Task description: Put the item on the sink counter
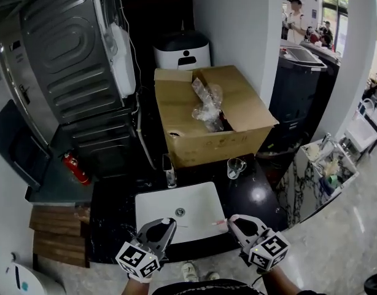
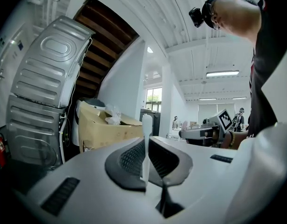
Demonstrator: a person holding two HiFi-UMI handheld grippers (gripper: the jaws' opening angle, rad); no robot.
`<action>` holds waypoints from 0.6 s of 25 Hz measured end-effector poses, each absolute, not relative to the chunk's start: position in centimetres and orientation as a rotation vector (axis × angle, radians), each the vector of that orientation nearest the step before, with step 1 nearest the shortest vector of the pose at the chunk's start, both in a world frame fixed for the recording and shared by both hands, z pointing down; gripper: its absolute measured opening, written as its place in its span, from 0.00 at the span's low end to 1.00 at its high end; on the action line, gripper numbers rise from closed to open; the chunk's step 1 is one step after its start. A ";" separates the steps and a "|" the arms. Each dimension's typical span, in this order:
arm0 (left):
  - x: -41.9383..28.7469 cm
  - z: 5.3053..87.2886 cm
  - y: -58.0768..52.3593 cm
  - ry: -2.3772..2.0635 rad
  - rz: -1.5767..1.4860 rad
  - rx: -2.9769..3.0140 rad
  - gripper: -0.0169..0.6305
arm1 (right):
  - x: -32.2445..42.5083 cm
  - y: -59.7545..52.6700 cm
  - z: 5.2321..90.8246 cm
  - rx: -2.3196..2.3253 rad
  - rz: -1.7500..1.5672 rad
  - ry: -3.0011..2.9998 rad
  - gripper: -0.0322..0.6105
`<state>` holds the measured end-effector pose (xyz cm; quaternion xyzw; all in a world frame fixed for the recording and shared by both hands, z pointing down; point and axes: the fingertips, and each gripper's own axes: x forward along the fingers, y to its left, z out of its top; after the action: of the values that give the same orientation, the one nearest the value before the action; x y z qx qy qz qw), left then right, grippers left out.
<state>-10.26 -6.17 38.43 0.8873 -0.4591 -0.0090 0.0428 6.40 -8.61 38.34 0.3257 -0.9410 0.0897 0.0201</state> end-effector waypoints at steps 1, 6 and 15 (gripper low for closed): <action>-10.7 38.3 -6.8 -1.395 -0.035 2.719 0.07 | 5.8 -9.1 38.1 1.019 0.279 -2.923 0.13; -13.2 37.6 -9.6 -1.367 -0.078 2.753 0.07 | 2.8 -11.5 36.8 1.050 0.203 -2.925 0.13; -16.8 37.4 -13.4 -1.312 -0.106 2.804 0.07 | -0.7 -14.0 36.6 1.143 0.158 -2.857 0.13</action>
<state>-16.84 -13.43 37.40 0.9050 -0.4235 -0.0344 0.0221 -0.65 -14.01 36.61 0.3708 -0.9268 0.0512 0.0303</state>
